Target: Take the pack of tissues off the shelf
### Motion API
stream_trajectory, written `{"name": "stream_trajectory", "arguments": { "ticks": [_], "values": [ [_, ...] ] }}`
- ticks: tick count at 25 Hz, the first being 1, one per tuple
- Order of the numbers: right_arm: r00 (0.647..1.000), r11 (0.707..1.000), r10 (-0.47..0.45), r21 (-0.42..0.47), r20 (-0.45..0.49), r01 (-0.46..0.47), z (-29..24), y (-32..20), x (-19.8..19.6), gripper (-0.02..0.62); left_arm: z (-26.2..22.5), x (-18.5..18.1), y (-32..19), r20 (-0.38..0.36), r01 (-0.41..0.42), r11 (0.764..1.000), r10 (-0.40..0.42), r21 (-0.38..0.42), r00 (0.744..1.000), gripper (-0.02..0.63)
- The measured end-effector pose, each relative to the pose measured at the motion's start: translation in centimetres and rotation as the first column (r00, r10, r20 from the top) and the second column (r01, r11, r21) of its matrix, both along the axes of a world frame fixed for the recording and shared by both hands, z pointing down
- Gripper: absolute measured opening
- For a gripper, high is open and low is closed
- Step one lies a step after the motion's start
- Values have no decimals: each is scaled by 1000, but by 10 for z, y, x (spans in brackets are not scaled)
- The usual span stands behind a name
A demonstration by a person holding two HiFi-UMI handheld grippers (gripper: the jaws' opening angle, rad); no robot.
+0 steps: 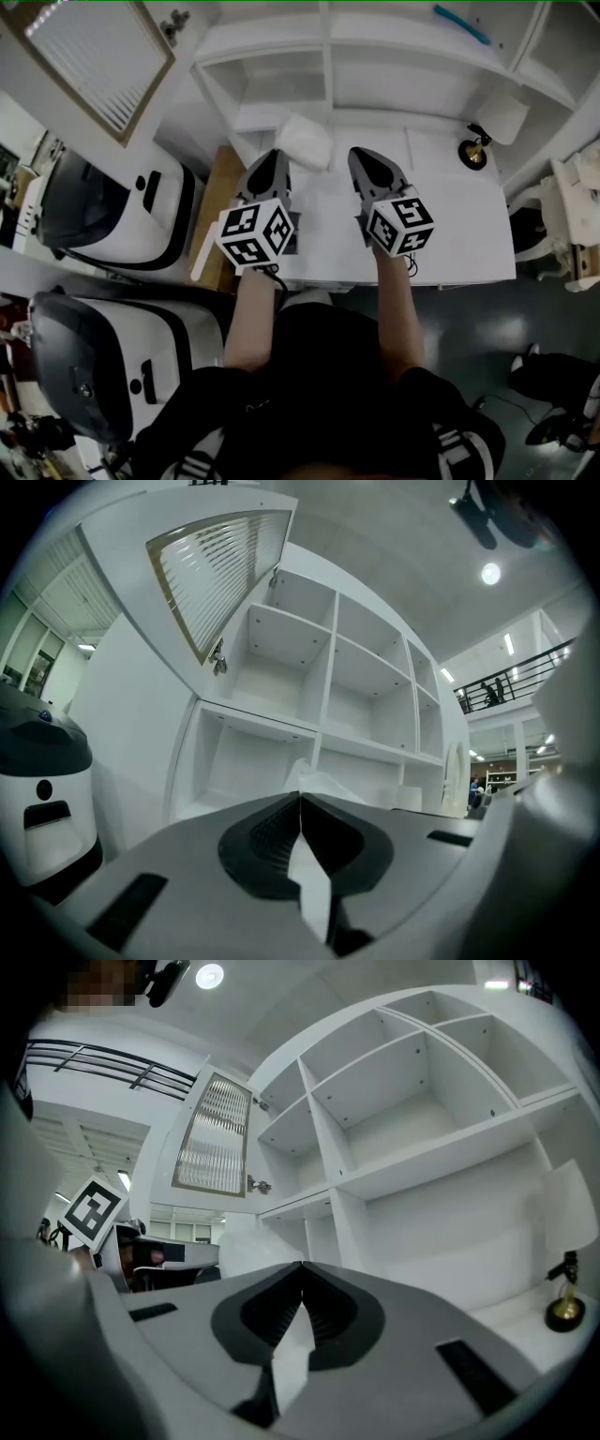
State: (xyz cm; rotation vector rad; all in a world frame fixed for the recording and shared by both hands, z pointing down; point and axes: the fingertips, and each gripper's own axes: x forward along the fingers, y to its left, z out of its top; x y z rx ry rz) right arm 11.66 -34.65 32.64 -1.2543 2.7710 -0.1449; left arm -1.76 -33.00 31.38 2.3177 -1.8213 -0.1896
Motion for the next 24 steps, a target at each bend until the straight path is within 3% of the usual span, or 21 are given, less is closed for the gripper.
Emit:
{"name": "stream_trajectory", "arguments": {
  "ticks": [24],
  "values": [
    [1000, 999, -23, -45, -2, 23, 22, 13, -17, 20, 19, -15, 15, -21, 6, 999, -7, -36, 1000, 14]
  ]
}}
